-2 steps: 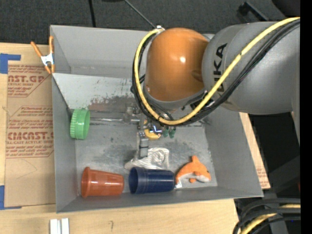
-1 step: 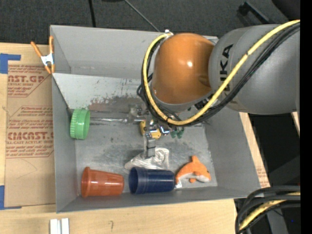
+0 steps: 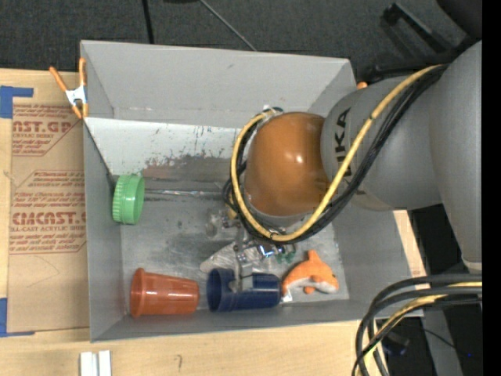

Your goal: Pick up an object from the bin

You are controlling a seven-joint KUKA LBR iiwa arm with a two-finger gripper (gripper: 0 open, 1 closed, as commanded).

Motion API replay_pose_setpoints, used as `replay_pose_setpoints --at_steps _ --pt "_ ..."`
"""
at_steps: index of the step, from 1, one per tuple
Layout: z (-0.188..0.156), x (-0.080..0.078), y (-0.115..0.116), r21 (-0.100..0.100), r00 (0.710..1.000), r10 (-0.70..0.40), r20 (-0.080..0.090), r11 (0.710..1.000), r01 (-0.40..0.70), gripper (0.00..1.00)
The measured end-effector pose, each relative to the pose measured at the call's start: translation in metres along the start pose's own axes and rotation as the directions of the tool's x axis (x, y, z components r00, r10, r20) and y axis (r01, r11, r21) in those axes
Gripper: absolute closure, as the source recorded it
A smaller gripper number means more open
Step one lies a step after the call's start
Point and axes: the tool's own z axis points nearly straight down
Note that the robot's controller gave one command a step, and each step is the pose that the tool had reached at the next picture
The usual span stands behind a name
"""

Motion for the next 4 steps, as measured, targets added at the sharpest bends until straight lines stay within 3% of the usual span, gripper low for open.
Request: replay_pose_setpoints --at_steps 1,2,3,4 --pt "0.030 0.017 -0.020 -0.002 0.995 0.100 -0.001 0.995 -0.100 0.00" --pt "0.058 0.020 -0.019 0.002 0.981 0.194 -0.017 0.981 -0.194 1.00" --pt "0.058 0.020 -0.019 0.002 0.981 0.194 -0.017 0.981 -0.194 1.00" --pt "-0.094 0.014 -0.041 0.002 0.975 0.222 0.002 0.975 -0.222 1.00"
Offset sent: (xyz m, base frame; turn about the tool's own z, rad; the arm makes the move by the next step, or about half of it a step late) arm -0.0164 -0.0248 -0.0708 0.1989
